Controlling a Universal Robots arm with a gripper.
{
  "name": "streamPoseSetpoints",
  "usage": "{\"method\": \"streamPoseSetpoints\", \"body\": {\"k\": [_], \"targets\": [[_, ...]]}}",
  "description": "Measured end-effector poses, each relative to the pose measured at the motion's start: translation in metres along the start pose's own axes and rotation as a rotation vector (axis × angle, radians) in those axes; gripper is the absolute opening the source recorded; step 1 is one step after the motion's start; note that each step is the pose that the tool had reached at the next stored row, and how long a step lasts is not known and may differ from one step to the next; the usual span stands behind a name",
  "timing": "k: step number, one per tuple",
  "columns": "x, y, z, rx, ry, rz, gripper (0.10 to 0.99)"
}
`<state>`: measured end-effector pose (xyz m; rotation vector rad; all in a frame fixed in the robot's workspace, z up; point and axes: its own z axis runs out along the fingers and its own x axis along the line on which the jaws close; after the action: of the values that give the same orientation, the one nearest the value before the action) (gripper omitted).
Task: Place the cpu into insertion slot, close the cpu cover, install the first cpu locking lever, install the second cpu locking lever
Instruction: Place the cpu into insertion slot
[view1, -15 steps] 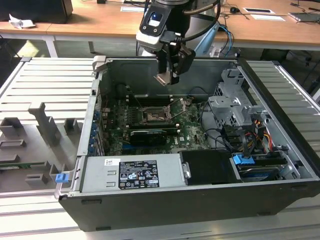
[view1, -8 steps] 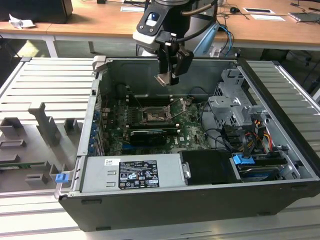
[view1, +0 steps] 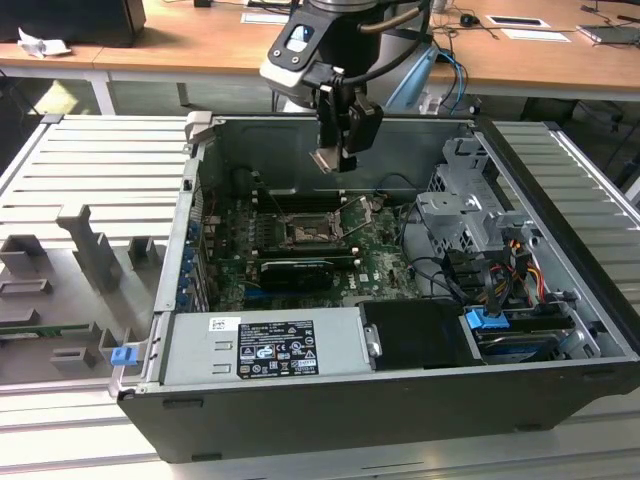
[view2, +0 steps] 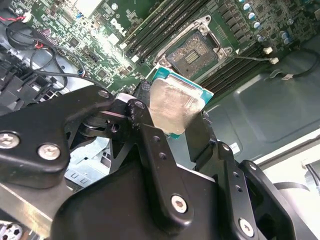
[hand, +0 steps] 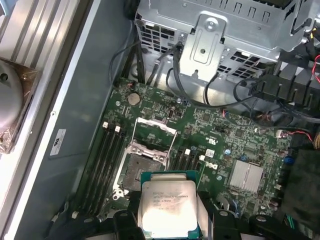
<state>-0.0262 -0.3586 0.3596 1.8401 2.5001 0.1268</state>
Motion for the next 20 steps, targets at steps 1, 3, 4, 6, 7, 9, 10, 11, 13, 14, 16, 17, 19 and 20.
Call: {"method": "streamPoseSetpoints", "body": {"k": [1,3,4,6,7,9,10,11,13,14,16,17,19,20], "targets": [[0.0,0.0,0.0001,0.0,-0.0006,0.008,0.525],[0.0,0.0,0.0002,0.0,-0.0028,0.033,0.525],[0.0,0.0,0.0003,0.0,-0.0037,0.044,0.525],[0.0,0.0,0.0005,-0.001,-0.0053,0.064,0.525],[0.0,0.0,0.0006,-0.001,-0.0063,0.076,0.525],[0.0,-0.0001,0.001,-0.002,-0.0086,0.101,0.525],[0.0,-0.0001,0.0013,-0.002,-0.0095,0.112,0.525],[0.0,-0.0001,0.0017,-0.002,-0.0113,0.129,0.525],[0.0,-0.0003,0.0035,-0.002,-0.0172,0.167,0.525],[0.0,-0.0004,0.0048,-0.003,-0.0188,0.184,0.525],[-0.0001,-0.0006,0.0066,-0.003,-0.0216,0.211,0.525],[-0.0001,-0.0008,0.0094,-0.003,-0.0264,0.262,0.525],[-0.0002,-0.001,0.0121,-0.004,-0.033,0.31,0.525],[-0.0002,-0.0011,0.0127,-0.003,-0.0374,0.316,0.525]]}}
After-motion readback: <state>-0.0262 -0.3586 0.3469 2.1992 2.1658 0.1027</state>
